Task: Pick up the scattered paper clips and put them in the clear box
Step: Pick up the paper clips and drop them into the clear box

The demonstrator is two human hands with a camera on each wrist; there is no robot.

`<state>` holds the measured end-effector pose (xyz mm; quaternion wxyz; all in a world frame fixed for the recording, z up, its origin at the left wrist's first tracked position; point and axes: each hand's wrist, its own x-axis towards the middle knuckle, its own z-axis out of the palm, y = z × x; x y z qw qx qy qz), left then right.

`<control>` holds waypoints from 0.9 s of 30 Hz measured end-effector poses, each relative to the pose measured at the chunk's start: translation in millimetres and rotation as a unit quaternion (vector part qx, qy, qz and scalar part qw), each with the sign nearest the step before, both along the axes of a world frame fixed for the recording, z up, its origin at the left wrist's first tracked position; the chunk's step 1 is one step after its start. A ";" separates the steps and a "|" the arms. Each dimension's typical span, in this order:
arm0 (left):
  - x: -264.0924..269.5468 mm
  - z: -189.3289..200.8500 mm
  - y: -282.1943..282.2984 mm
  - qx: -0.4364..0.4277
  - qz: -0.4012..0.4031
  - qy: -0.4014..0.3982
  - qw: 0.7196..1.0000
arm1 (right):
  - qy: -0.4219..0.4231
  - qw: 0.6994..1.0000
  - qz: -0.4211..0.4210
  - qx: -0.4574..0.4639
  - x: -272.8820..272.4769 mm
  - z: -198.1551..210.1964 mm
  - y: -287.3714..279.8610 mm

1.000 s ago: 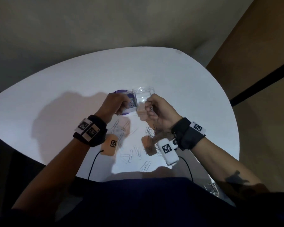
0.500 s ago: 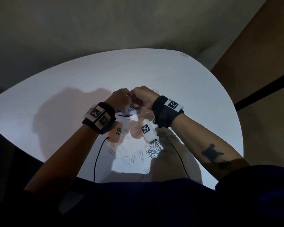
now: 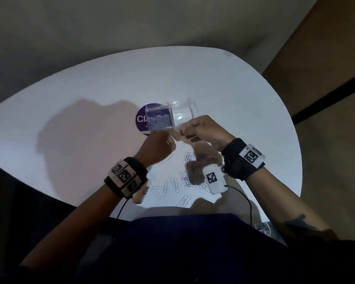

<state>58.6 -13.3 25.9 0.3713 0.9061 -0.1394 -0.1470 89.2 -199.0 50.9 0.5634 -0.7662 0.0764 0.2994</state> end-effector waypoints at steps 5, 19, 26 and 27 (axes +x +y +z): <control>-31.3 -19.7 -24.9 0.069 -0.097 0.041 0.992 | -0.046 0.997 0.011 -0.061 -55.9 -34.0 -45.3; -69.3 -48.2 -26.4 0.152 -0.065 -0.040 0.985 | -0.242 0.904 0.201 -0.289 -116.2 -78.6 -46.8; -56.5 -40.1 -7.4 0.011 -0.032 0.062 0.998 | -0.227 0.956 0.077 -0.169 -108.9 -69.4 -54.6; -54.9 -38.3 -4.5 -0.013 -0.019 0.078 0.997 | -0.210 0.966 0.054 -0.140 -107.9 -67.9 -56.5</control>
